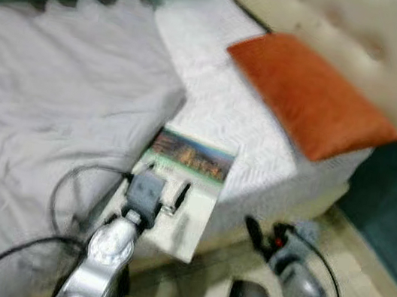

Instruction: Clean up the room

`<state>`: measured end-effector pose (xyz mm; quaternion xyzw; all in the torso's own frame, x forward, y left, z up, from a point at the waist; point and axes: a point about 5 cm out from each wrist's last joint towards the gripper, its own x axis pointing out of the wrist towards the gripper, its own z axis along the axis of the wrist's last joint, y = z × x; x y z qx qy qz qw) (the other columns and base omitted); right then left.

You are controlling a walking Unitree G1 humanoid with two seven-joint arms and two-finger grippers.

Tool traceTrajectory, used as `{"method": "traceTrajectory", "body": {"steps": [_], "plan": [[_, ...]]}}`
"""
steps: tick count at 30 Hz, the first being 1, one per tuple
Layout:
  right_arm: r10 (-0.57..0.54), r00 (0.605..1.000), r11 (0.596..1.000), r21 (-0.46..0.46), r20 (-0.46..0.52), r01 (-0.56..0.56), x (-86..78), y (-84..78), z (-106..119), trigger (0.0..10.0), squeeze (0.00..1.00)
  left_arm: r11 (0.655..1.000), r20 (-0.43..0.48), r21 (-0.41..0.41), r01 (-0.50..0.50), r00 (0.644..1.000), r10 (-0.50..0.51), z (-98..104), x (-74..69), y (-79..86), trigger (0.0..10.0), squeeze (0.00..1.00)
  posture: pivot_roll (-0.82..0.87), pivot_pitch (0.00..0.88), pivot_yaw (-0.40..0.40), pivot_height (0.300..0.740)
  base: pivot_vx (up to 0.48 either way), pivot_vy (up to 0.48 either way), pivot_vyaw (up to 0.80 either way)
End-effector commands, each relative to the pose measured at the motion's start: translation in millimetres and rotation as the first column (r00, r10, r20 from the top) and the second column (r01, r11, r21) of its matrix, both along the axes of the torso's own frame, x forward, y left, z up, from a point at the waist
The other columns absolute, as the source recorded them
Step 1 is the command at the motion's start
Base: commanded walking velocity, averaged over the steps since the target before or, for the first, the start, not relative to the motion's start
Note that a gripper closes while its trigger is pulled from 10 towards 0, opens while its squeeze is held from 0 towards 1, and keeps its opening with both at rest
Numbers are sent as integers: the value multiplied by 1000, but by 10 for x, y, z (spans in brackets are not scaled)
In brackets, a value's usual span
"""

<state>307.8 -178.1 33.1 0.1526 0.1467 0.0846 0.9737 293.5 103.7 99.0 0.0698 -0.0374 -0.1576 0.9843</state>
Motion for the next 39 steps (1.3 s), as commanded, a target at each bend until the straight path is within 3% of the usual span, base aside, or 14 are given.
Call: {"method": "traceTrajectory", "body": {"steps": [1, 7, 15, 19, 23, 27, 28, 29, 30, 33, 36, 39], "plan": [[-8, 1000, 1000, -22, -19, 8, -28, -78, -29, 10000, 0, 1000, 2, -7, 10, 1000, -10, 2, -39, -57, 10000, 0, 11, 154, 38, 528, 0, 0, 0], [-7, 1000, 1000, 0, -10, 7, -34, -113, -27, 10000, 0, 1000, -11, -11, 5, 1000, -5, -15, -64, -119, 10000, 0, -1, 156, 34, 528, 0, -453, 561], [29, 1000, 999, -29, -12, -29, -55, -129, -36, 10000, 0, 998, -6, -39, -50, 999, 50, 13, -53, -68, 10000, 0, -6, 167, 28, 528, 114, -407, 552], [100, 994, 990, -102, 37, -96, -53, -109, 29, 10000, 0, 984, -25, -91, -154, 988, 152, -14, -90, 72, 10000, 0, -10, 173, 18, 528, 106, 0, 552], [157, 987, 982, -118, 45, -151, -94, -52, 33, 10000, 0, 975, -75, -92, -201, 978, 194, -128, -170, 149, 10000, 0, -17, 184, -7, 528, 0, 0, 561], [188, 982, 980, -65, -2, -187, -174, -22, -45, 10000, 0, 975, -92, -78, -207, 975, 200, -173, -242, 124, 10000, 0, -8, 187, -24, 528, 0, 0, 0], [274, 959, 959, 102, -75, -266, -262, 68, -135, 10000, 0, 980, -48, -46, -195, 980, 192, -104, -242, 123, 10000, 0, 4, 189, -32, 528, 0, 0, 0], [274, 959, 959, 102, -75, -266, -262, 68, -135, 10000, 0, 980, -48, -46, -195, 980, 192, -104, -242, 123, 10000, 0, 4, 189, -32, 528, 0, 0, 0], [351, 931, 924, 196, -97, -328, -340, 136, -184, 10000, 0, 983, 21, 18, -183, 983, 183, 4, -235, 140, 10000, 0, 12, 188, -34, 528, 0, 0, 0], [419, 900, 896, 220, -124, -387, -396, 189, -225, 10000, 0, 981, 88, 66, -181, 981, 175, 113, -234, 168, 10000, 0, 20, 186, -35, 528, 0, 0, 0], [463, 877, 877, 207, -130, -433, -430, 246, -256, 10000, 0, 976, 103, 55, -209, 974, 203, 184, -277, 275, 10000, 0, 39, 182, -34, 528, 0, 0, 0], [435, 892, 894, 181, -123, -411, -399, 235, -260, 10000, 0, 975, 87, 39, -217, 973, 213, 174, -346, 292, 10000, 0, 48, 175, -35, 528, 0, 0, 0]]}}
